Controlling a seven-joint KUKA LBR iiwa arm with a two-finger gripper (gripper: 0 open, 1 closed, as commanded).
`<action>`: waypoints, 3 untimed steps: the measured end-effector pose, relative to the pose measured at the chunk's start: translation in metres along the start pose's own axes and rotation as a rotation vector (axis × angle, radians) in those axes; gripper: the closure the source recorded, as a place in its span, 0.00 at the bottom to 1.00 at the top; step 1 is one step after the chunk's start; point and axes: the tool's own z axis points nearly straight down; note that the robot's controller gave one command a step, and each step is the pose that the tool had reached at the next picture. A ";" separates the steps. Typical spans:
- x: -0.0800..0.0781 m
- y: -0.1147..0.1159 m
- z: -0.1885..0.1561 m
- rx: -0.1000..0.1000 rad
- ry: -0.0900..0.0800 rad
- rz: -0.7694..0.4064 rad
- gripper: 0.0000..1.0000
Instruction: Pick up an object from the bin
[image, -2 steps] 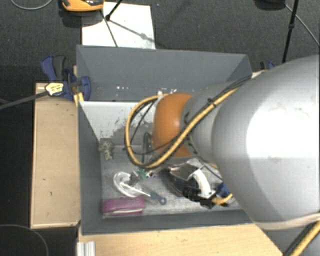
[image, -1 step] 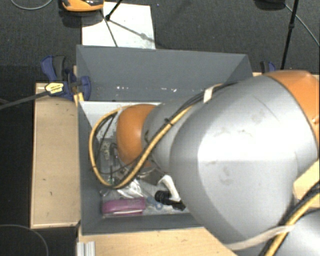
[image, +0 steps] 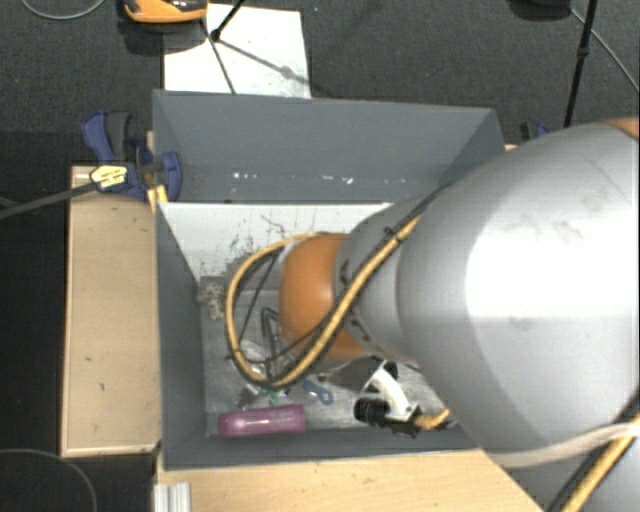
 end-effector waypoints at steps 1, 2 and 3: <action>0.005 -0.002 0.002 0.012 0.011 -0.003 1.00; 0.004 -0.001 -0.025 0.012 0.010 -0.004 1.00; 0.002 0.002 -0.098 0.009 0.009 -0.007 1.00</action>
Offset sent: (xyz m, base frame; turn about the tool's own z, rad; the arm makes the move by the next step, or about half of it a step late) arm 0.0000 0.0000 0.0000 0.0000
